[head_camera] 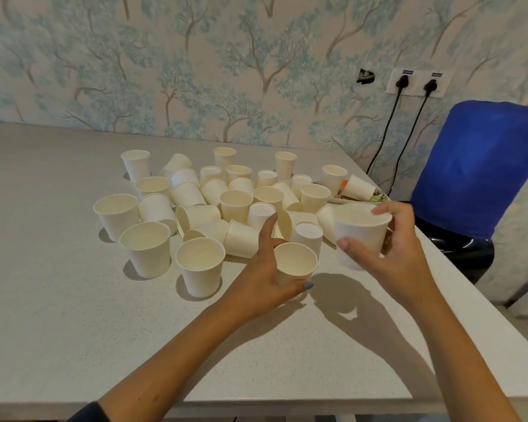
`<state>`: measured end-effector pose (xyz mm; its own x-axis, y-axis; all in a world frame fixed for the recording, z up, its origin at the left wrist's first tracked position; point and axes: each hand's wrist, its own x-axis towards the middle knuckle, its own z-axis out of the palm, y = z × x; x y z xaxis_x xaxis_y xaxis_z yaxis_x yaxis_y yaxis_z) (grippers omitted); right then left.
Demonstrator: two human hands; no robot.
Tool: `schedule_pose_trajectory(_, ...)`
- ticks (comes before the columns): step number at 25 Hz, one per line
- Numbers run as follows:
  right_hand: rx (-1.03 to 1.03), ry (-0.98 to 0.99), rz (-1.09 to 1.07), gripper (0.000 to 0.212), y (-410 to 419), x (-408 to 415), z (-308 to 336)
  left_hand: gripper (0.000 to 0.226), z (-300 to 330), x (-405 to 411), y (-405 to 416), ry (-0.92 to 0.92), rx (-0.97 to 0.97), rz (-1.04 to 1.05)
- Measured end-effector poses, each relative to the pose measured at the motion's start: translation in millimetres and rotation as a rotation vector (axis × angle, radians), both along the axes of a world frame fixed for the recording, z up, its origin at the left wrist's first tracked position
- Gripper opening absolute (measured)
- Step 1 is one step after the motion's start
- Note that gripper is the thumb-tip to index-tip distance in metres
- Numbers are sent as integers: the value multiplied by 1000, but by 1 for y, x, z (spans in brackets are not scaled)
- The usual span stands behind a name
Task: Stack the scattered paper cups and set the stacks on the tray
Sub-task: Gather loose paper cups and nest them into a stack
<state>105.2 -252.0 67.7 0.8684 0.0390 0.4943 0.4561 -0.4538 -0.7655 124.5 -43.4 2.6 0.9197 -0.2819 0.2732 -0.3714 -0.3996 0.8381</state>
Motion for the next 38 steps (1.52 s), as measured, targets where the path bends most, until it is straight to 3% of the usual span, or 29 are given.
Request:
schedule_pose_trajectory(3, 216, -65, 54, 53, 39, 4, 1, 122, -4, 0, -1, -13, -42, 3)
schedule_pose_trajectory(10, -20, 108, -42, 58, 72, 8, -44, 118, -6, 1, -2, 46, -86, 7)
schedule_pose_trajectory(14, -12, 172, 6, 62, 72, 7, -58, 111, -2, -1, -1, 73, -46, -3)
schedule_pose_trajectory(17, -8, 206, 38, 67, 73, 6, -63, 92, 7, -9, 6, 3, 59, 24)
schedule_pose_trajectory(21, 62, 212, 124, 56, 74, 6, -67, 82, 22, -30, 18, -119, 349, 23)
schedule_pose_trajectory(26, -1, 218, 94, 69, 76, 10, -68, 59, 57, -47, 55, -407, 606, 309)
schedule_pose_trajectory(29, -38, 216, 92, 76, 78, 10, -66, 64, 69, -38, 82, -226, 729, 523)
schedule_pose_trajectory(31, -49, 226, 84, 82, 78, 11, -66, 70, 66, -35, 90, -59, 775, 530)
schedule_pose_trajectory(38, -44, 251, 95, 87, 78, 12, -65, 61, 55, -32, 90, -12, 748, 497)
